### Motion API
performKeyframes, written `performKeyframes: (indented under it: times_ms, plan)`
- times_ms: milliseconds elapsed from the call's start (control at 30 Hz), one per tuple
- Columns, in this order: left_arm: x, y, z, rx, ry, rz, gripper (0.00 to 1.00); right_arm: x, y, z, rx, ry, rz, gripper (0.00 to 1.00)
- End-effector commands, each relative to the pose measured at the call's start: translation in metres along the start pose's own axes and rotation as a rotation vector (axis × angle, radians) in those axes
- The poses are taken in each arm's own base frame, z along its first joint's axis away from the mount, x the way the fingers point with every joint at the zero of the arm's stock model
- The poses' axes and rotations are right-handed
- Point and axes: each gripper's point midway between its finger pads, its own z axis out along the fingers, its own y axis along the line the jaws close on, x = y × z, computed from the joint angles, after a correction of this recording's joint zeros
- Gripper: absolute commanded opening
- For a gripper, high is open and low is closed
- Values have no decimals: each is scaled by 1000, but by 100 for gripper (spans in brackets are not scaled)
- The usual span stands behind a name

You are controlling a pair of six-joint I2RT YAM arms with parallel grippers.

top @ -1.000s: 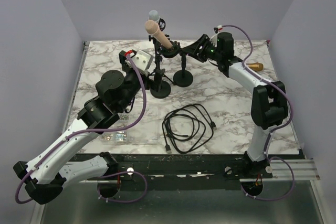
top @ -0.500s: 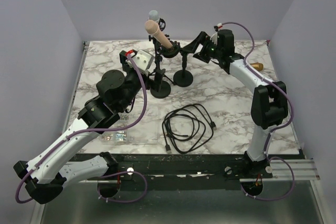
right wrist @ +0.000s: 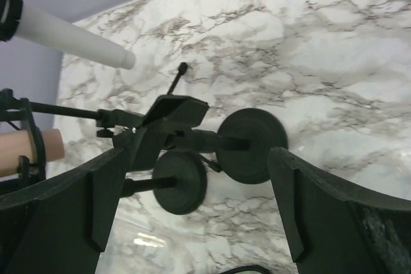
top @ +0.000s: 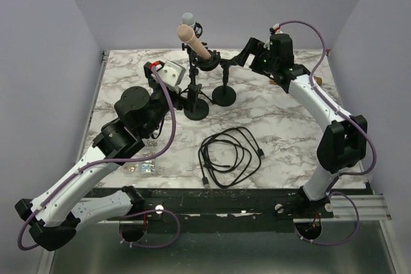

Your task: Remove the microphone from the stand

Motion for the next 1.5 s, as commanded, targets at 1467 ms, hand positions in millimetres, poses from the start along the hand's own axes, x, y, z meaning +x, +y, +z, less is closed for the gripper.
performKeyframes:
  times_ms: [1467]
  plan:
    - [-50,102,-103,-462,-468,-189,99,-6,225,-33,-117,-683,-969,73]
